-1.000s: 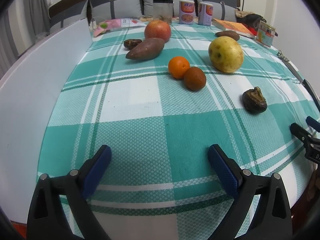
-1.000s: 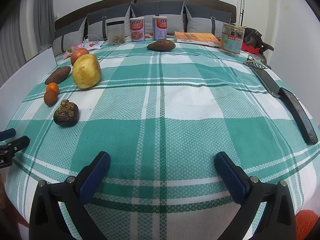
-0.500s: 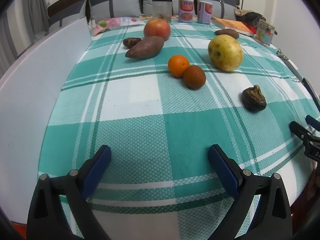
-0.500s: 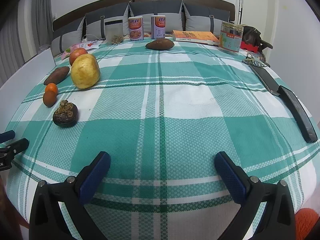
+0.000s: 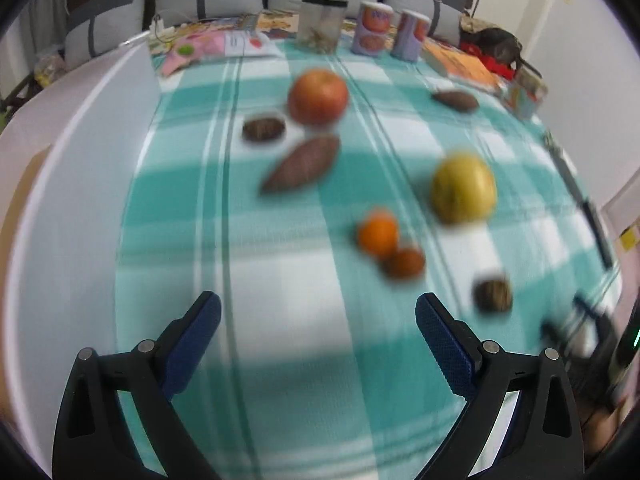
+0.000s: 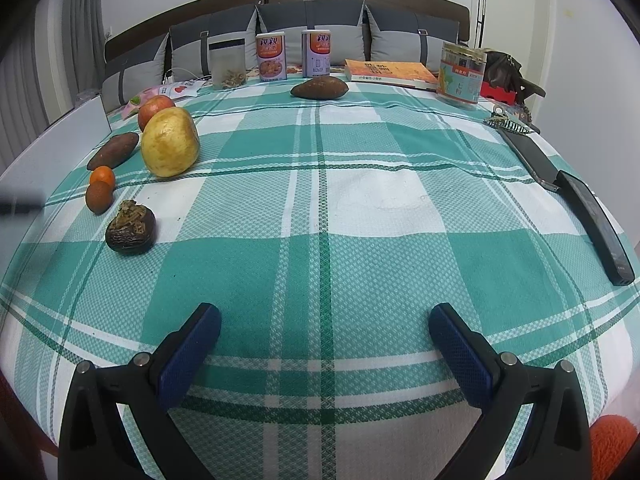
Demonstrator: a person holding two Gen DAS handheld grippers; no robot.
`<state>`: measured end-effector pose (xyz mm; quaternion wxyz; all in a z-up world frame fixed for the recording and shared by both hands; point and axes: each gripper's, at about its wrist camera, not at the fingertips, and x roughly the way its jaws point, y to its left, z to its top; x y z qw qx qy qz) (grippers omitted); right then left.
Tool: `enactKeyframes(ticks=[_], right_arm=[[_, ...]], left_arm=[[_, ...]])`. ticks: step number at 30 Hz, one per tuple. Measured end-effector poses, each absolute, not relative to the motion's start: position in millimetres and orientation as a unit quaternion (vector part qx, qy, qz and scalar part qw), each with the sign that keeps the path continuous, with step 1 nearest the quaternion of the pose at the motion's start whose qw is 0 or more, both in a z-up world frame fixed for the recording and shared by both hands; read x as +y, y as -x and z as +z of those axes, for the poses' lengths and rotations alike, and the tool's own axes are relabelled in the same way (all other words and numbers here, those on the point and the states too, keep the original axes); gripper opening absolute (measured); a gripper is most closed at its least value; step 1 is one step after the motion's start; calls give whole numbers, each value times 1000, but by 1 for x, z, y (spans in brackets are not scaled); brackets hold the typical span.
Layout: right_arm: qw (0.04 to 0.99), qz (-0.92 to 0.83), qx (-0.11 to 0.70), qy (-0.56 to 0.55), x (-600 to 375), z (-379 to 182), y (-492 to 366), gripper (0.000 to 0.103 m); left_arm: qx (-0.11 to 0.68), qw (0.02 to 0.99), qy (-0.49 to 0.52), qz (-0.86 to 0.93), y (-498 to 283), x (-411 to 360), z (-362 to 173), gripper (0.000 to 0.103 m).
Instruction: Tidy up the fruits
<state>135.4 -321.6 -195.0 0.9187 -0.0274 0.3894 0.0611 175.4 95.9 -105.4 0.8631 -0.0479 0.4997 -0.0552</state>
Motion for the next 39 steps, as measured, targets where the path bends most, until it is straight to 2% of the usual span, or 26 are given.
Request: enactKeyframes(ticks=[3,7,14,16,17,20,21,28,34,39], right_arm=[[919,61,389,28,-321,-195,-135,103],[918,61,390,28,-321,-195,-135,103],[918,62,391,28,-321,-195,-135,103],[918,62,391,28,-321,-195,-135,103],[918,62,391,28,-321,-195,-135,103],[918,62,391,28,-321,-195,-135,103],[918,62,391,28,-321,-195,-135,103],[918,62,392,28,-321,-195,-135,103],[918,61,392,28,-321,-195,-135,103],[918,60,391,28,-320,-195,-136,103]], left_arm=[[520,850,46,-65,-226,98,-103,98],[535,843,-18,-45,-273,85,-119,97],[548,832,-69,-48,-297,72,-132,95],[556,828,-60,-48,-300,75,-136,81],[563,823,-57,-48,-303,76,-139,66],[568,820,-49,-52,-305,78,-144,57],[561,825,-44,-57,-303,78,-143,43],[555,832,9,-24,-271,96,-137,42],[571,817,78,8,-182,120,-130,42],[566,819,96,19,-122,113,-139,42]])
